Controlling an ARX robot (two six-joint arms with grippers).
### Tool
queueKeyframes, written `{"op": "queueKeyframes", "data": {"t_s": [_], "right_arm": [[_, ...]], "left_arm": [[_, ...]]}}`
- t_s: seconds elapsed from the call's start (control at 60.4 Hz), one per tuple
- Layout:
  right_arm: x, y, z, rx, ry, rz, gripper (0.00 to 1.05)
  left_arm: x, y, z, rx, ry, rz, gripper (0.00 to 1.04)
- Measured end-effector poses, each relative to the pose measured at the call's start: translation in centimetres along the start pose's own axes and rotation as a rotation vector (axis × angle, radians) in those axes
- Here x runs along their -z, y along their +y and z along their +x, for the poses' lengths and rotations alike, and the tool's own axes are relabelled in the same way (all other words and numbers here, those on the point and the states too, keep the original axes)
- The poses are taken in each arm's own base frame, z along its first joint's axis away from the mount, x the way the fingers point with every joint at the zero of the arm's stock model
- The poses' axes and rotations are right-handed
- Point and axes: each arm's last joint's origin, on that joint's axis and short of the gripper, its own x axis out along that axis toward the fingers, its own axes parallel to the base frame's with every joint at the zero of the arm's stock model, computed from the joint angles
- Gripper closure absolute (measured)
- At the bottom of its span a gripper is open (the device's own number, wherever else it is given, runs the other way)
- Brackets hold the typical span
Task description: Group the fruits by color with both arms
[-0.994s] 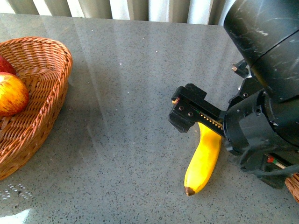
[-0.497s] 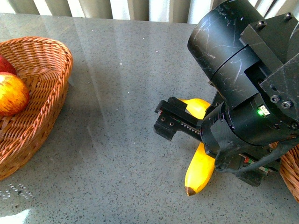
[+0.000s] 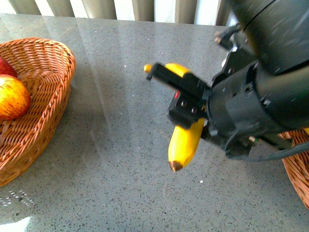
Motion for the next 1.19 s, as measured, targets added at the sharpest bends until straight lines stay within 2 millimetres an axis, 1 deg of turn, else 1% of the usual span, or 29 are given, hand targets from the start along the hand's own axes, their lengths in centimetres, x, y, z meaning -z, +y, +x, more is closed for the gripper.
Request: {"op": "queueKeyframes", "data": {"t_s": [0.099, 0.182, 0.215, 0.315, 0.364, 0.398, 0.447, 0.547, 0.663, 0.861, 0.878, 0.944, 0.977, 1.143, 1.193], "right_arm": [[-0.7, 0.1, -2.4, -0.056, -0.068, -0.028, 0.72], [-1.3, -0.9, -4.7, -0.089, -0.113, -0.033, 0.72], [-1.5, -1.3, -5.2, -0.089, -0.124, -0.036, 0.72], [-2.1, -3.7, -7.2, -0.071, -0.174, -0.035, 0.72], [-2.4, -5.3, -8.2, -0.043, -0.204, -0.027, 0.72], [-2.5, -6.0, -8.5, -0.030, -0.216, -0.025, 0.72], [-2.7, -7.8, -9.3, 0.007, -0.248, -0.018, 0.72], [-3.2, -10.8, -10.4, 0.068, -0.294, -0.007, 0.72], [-3.7, -13.6, -11.0, 0.116, -0.309, 0.011, 0.72], [-4.0, -17.0, -11.4, 0.187, -0.311, 0.014, 0.72], [-4.0, -17.2, -11.4, 0.190, -0.311, 0.015, 0.71], [-4.1, -17.7, -11.5, 0.196, -0.310, 0.014, 0.58], [-4.1, -17.7, -11.5, 0.194, -0.310, 0.011, 0.55], [-4.2, -17.7, -11.7, 0.189, -0.320, -0.012, 0.29], [-4.1, -17.3, -11.9, 0.177, -0.337, -0.041, 0.17]], "left_arm": [[0.0, 0.0, 0.0, 0.000, 0.000, 0.000, 0.09], [0.0, 0.0, 0.0, 0.000, 0.000, 0.000, 0.09], [0.0, 0.0, 0.0, 0.000, 0.000, 0.000, 0.09], [0.0, 0.0, 0.0, 0.000, 0.000, 0.000, 0.09], [0.0, 0.0, 0.0, 0.000, 0.000, 0.000, 0.09], [0.0, 0.0, 0.0, 0.000, 0.000, 0.000, 0.09], [0.0, 0.0, 0.0, 0.000, 0.000, 0.000, 0.09], [0.0, 0.0, 0.0, 0.000, 0.000, 0.000, 0.09], [0.0, 0.0, 0.0, 0.000, 0.000, 0.000, 0.09], [0.0, 0.0, 0.0, 0.000, 0.000, 0.000, 0.09], [0.0, 0.0, 0.0, 0.000, 0.000, 0.000, 0.09], [0.0, 0.0, 0.0, 0.000, 0.000, 0.000, 0.09], [0.0, 0.0, 0.0, 0.000, 0.000, 0.000, 0.09], [0.0, 0.0, 0.0, 0.000, 0.000, 0.000, 0.09], [0.0, 0.0, 0.0, 0.000, 0.000, 0.000, 0.09]]}}
